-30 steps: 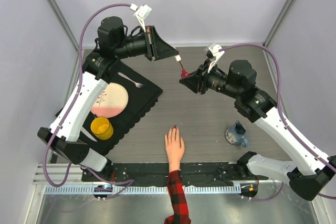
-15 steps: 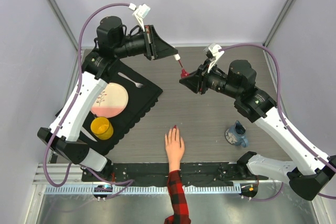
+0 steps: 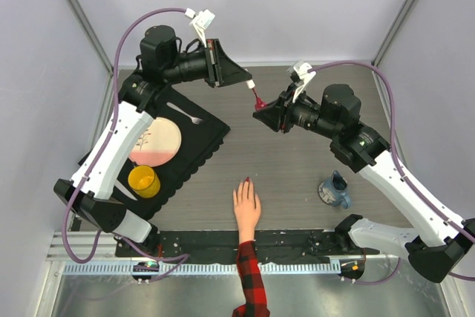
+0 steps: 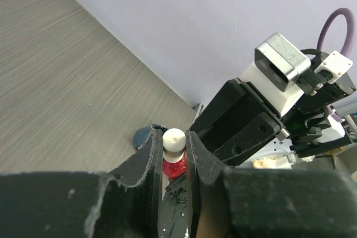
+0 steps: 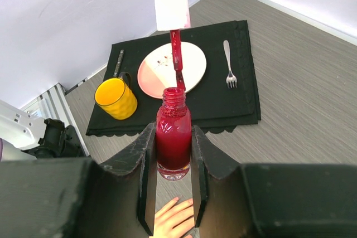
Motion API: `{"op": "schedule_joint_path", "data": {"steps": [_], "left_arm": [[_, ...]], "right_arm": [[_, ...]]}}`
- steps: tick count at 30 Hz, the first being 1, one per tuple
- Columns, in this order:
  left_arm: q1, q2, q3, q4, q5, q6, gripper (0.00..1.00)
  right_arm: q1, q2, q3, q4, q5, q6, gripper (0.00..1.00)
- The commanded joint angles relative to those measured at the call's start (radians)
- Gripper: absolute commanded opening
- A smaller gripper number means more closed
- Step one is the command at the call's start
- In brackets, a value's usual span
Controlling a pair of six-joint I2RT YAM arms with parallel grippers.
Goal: Paint the nails
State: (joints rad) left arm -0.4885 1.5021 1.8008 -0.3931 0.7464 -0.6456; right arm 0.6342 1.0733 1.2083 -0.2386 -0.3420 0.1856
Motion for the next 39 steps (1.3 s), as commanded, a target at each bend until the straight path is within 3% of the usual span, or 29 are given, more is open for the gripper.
{"op": "schedule_joint_path", "data": {"steps": [1,39], "left_arm": [[0.004,-0.032,-0.006,0.05,0.034,0.009,0.0],[0.002,-0.045,-0.057,0.028,0.061,0.008,0.0]], "right_arm": [[0.009,0.007,0.045,0.059,-0.003,-0.008,0.01],[0.009,0.013,0.053,0.071,0.006,-0.023,0.01]]}}
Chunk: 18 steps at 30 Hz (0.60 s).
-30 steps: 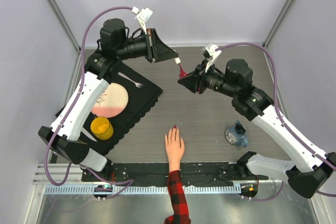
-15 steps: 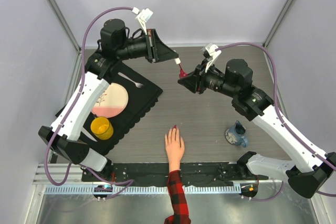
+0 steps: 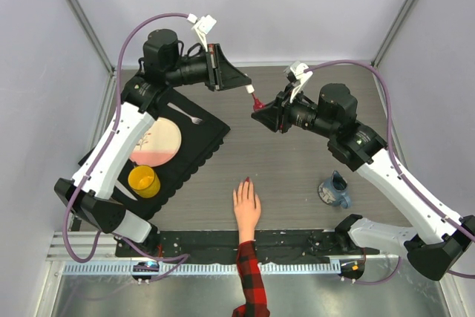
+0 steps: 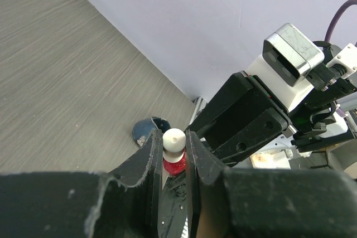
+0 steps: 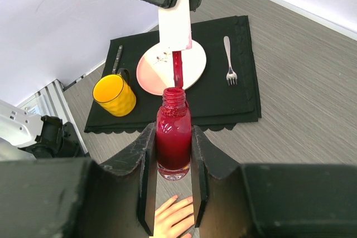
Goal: Paint the nails
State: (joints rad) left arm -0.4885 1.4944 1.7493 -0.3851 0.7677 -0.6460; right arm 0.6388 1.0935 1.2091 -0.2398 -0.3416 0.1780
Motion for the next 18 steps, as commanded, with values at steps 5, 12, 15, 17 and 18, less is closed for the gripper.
{"op": "schedule_joint_path", "data": {"steps": [5,12,15,17,18], "left_arm": [[-0.001,-0.036,-0.004,0.034,0.041,-0.004,0.0],[0.001,-0.04,0.075,0.009,-0.059,0.016,0.0],[0.002,-0.04,0.096,0.023,-0.058,0.016,0.0],[0.002,-0.033,0.101,0.017,-0.036,0.009,0.0],[0.001,-0.033,0.099,0.014,-0.036,0.011,0.0]], "right_arm": [[0.004,0.002,0.055,0.073,-0.011,-0.011,0.01],[0.004,-0.017,0.032,0.065,0.013,-0.002,0.01],[0.004,-0.024,0.024,0.063,0.019,0.002,0.01],[0.004,-0.027,0.026,0.066,0.019,0.0,0.01],[0.002,-0.024,0.026,0.063,0.019,0.002,0.01]]}}
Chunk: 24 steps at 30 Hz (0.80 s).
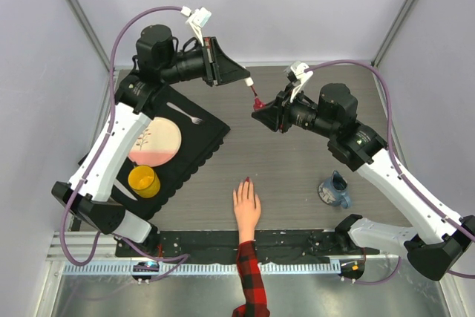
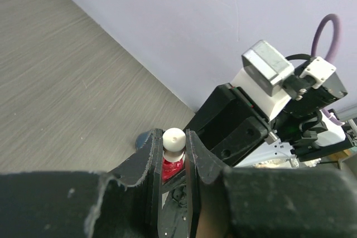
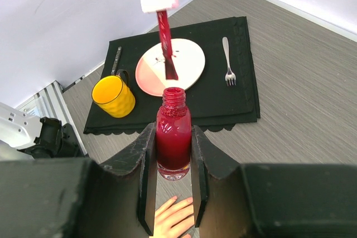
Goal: Paint the nails
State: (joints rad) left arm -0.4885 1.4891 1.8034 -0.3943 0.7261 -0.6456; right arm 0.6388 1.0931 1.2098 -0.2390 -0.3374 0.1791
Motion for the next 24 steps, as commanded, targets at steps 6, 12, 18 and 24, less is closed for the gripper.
{"op": "schedule_joint_path", "data": {"steps": [6,12,18,24], "left_arm": [[0.002,-0.03,0.033,0.017,0.016,0.018,0.0],[0.002,-0.02,0.03,0.017,0.029,0.012,0.0],[0.002,-0.013,0.028,0.014,0.033,0.015,0.0],[0.001,-0.012,0.022,0.012,0.039,0.014,0.0]], "right_arm": [[0.004,-0.024,0.023,0.07,0.015,0.0,0.01],[0.002,-0.022,0.025,0.083,0.001,0.0,0.01],[0.004,-0.025,0.027,0.081,0.003,-0.001,0.01],[0.002,-0.024,0.028,0.081,0.003,-0.004,0.01]]}}
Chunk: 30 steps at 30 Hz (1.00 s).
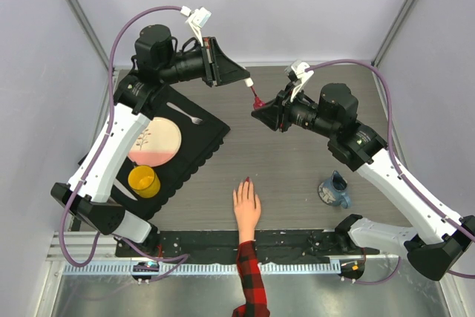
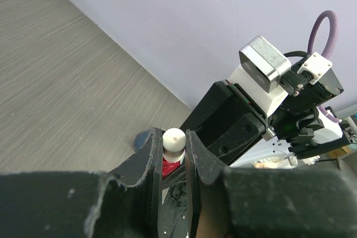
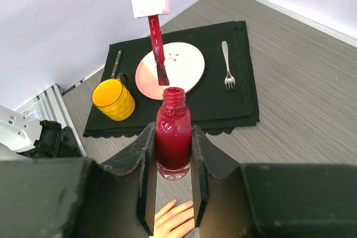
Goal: Paint the nails
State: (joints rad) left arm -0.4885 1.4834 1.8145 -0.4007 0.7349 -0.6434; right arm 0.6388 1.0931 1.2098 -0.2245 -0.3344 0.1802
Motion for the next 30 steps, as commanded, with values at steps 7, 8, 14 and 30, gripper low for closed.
{"op": "schedule_joint_path", "data": {"steps": [7,8,14,30], "left_arm": [[0.002,-0.005,-0.006,0.019,0.029,0.01,0.0],[0.002,-0.006,-0.007,0.019,0.026,0.011,0.0],[0.001,-0.005,-0.011,0.019,0.008,0.013,0.0],[0.001,0.009,-0.009,0.034,0.015,-0.007,0.0]], "right_arm": [[0.004,-0.025,0.031,0.071,0.0,-0.005,0.01],[0.004,-0.025,0.031,0.071,0.001,-0.007,0.01],[0.004,-0.027,0.031,0.071,-0.003,-0.005,0.01],[0.004,-0.019,0.033,0.079,-0.018,-0.001,0.01]]}}
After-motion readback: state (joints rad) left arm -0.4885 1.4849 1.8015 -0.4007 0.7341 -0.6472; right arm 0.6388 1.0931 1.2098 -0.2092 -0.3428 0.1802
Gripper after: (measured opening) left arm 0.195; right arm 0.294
